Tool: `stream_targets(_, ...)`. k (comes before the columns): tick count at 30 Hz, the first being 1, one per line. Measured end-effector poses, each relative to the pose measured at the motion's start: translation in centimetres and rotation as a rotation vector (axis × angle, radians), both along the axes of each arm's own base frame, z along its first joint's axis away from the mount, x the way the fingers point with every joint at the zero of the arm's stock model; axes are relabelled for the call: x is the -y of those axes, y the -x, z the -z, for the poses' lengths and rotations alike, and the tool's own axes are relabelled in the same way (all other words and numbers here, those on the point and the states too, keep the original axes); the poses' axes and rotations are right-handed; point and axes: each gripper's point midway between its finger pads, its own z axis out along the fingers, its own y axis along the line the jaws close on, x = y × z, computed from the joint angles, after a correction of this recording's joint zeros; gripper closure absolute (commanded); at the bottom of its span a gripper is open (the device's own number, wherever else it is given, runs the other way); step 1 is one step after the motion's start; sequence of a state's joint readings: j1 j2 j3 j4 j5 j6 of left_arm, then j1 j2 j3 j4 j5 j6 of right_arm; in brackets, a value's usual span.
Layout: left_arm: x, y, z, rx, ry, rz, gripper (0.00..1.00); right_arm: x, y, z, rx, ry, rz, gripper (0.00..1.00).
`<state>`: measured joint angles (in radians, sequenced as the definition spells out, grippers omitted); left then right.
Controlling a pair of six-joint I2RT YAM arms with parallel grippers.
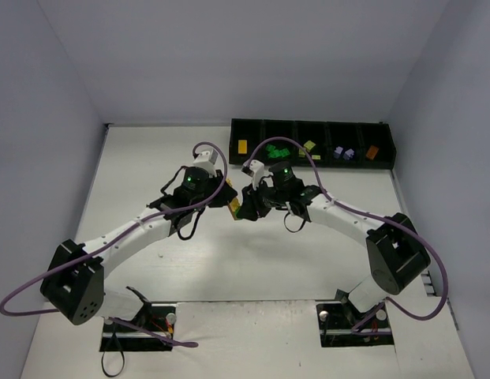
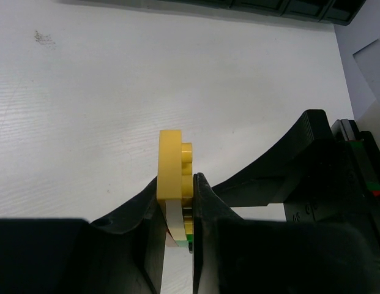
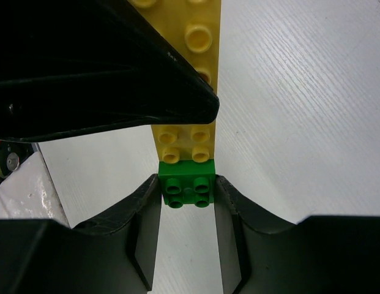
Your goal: Sort the legos into containers by color
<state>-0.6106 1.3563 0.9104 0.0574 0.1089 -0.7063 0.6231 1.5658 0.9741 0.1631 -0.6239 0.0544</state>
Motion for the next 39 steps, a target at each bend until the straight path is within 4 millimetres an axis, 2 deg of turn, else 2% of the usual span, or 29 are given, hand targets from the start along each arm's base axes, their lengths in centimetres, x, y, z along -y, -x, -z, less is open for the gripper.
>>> stream_targets(12, 0.4, 0.5, 0.0, 0.000, 0.008, 0.014, 1.00, 0.8, 0.6, -0.1, 0.001, -0.015, -0.003, 1.00)
stream_targets(21, 0.5, 0.9, 0.1, -0.067, 0.057, 0.012, 1.00, 1.0, 1.0, 0.2, 0.012, -0.041, -0.008, 1.00)
stream_targets(39, 0.6, 0.0, -0.2, -0.088, 0.082, -0.022, 1.00, 1.4, 0.1, -0.1, 0.049, -0.033, 0.029, 1.00)
